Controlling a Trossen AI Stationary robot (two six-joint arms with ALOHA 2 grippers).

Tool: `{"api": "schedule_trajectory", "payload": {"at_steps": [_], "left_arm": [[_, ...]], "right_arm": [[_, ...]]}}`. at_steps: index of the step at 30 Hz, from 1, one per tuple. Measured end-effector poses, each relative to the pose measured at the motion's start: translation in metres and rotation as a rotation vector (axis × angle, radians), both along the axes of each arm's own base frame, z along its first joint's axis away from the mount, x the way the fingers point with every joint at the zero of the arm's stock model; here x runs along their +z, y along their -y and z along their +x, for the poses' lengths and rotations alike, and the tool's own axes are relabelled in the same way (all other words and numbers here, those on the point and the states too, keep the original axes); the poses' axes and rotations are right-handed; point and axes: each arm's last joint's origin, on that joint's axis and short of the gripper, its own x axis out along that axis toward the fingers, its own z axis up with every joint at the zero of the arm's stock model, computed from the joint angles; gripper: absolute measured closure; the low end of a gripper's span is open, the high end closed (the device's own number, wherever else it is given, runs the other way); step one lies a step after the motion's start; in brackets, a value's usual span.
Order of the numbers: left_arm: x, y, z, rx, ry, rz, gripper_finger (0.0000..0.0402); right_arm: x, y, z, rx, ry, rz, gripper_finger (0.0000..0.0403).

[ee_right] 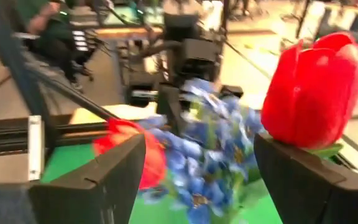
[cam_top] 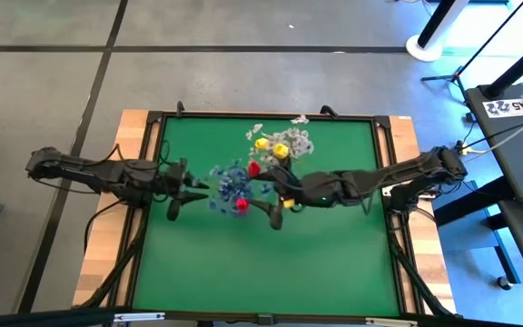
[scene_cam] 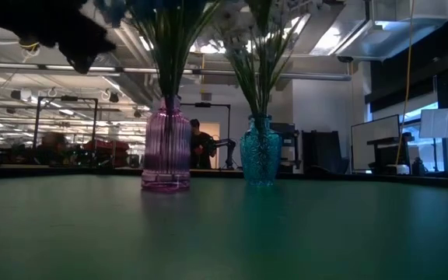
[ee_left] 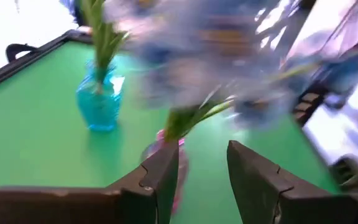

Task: Sort flowers into vase by color
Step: Put the yellow tulip into the blue vase

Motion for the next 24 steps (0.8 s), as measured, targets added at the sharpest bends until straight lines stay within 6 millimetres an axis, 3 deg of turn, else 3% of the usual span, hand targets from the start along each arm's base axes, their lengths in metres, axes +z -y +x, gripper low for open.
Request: {"api": "schedule_trajectory", "payload": {"at_steps": [7,11,14,20,24], "left_arm": [[0.009,0.001,-0.007,0.065,0.082,-0.141,0.0269],[0.010,-0.001,-0.008,0.121,0.102,-0.183,0.0269],[0.013,0.001,-0.009,0.055,0.125,-0.218,0.0269],[0.029,0.003,-0.019,-0.092,0.270,-0.218,0.0269],[0.032,0.002,-0.026,-0.096,0.299,-0.222,0.0269]], "right_arm": [[0.019,-0.013,-0.015,0.056,0.071,-0.029,0.0109],[0.016,-0.011,-0.016,0.046,0.041,-0.023,0.0111],[0.015,-0.011,-0.016,0.045,0.026,-0.056,0.0109],[0.040,-0.020,-0.040,0.055,0.095,-0.108,0.0115],[0.057,-0.021,-0.060,-0.086,0.129,-0.175,0.0125]]}}
